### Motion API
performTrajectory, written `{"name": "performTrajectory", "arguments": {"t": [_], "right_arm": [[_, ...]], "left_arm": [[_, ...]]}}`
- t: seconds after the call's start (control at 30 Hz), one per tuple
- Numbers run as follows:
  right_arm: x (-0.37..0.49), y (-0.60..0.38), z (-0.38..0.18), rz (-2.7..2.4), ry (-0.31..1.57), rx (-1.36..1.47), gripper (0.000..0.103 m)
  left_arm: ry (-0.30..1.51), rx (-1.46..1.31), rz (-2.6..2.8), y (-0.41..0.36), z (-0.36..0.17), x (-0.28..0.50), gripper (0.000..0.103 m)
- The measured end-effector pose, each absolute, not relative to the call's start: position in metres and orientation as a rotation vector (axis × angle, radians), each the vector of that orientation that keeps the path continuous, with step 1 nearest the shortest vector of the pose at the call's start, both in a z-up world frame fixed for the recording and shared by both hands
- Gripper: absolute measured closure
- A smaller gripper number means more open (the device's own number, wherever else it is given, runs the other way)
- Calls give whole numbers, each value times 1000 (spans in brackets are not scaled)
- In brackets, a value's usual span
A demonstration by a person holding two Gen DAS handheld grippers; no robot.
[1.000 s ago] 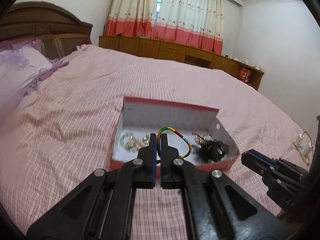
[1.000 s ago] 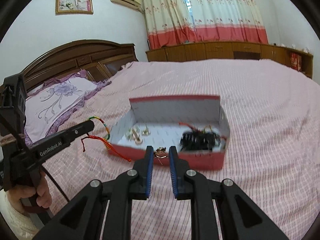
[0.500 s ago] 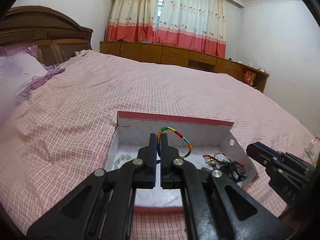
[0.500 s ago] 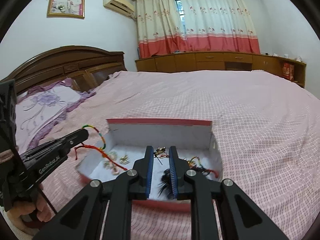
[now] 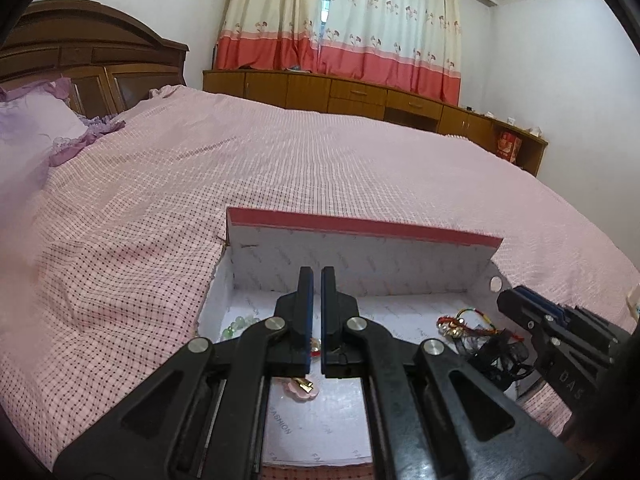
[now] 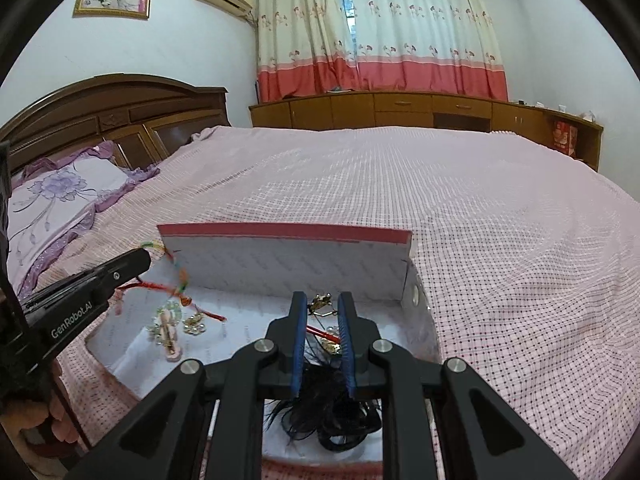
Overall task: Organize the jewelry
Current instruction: 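Carry the bracelet and charm into the box and open both grippers, then withdraw both grippers from the box toward the green bead earrings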
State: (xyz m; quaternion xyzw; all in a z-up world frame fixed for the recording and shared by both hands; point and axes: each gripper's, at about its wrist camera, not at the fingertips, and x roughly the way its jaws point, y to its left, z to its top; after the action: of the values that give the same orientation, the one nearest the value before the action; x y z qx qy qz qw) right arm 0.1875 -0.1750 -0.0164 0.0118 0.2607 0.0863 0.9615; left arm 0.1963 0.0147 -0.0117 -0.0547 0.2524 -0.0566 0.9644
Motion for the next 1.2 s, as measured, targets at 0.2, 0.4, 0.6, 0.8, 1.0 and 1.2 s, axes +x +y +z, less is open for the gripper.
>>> {"name": "performTrajectory", "arguments": {"t": [0.2, 0.4, 0.6, 0.8, 1.0, 1.2], "right_arm": [[193, -178, -22, 169, 546, 40, 82], [186, -182, -16, 179, 536, 56, 67], [172, -186, -9, 195, 534, 76, 67], [150, -189, 1, 211, 528, 78, 67], [127, -192, 4, 209, 549, 84, 67], [105, -193, 3, 223, 563, 85, 67]], "left_arm": [[547, -96, -117, 13, -16, 197, 94], [552, -100, -137, 10, -12, 187, 84], [560, -98, -169, 10, -6, 170, 81], [584, -116, -186, 13, -6, 151, 79], [617, -122, -210, 12, -11, 131, 79], [650, -119, -227, 7, -16, 118, 79]]}}
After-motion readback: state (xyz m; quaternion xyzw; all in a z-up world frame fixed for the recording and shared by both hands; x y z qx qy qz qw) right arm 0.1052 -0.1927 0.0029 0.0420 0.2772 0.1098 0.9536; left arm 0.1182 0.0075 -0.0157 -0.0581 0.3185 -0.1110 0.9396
